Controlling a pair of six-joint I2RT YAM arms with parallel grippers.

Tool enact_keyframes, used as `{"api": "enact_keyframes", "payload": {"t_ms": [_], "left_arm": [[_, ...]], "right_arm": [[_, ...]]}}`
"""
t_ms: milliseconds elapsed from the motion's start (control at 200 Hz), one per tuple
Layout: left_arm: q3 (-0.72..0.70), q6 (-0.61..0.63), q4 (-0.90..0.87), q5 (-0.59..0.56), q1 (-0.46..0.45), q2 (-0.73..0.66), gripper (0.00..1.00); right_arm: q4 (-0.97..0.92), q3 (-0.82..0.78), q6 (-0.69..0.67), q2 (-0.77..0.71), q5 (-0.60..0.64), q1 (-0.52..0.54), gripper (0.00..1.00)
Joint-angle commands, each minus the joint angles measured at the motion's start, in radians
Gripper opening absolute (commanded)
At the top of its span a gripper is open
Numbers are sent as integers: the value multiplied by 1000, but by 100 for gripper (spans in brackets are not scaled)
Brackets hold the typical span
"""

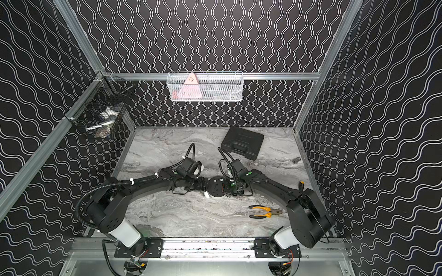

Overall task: Insert the battery into the alarm
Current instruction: Install the battery in the alarm.

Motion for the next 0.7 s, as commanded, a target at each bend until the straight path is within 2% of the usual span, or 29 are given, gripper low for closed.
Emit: {"api": "enact_keyframes", "payload": {"t_ms": [0, 165, 360, 470, 696], "left_arm": [[-29, -66, 84, 77, 8, -8, 74], [-25, -82, 95, 63, 11, -41, 69], [-37, -121, 137, 96, 15, -78, 70], [-32, -112, 125, 94, 16, -48, 72], [-68, -149, 215, 134, 21, 3, 71]], "right_arm": [[28, -9, 7, -7, -2, -1, 11], [31, -13, 6, -10, 1, -1, 11], [33, -12, 6, -1, -1, -1, 11], [34, -11, 5, -2, -3, -1, 11], [30, -13, 2, -3, -4, -1, 11]]}}
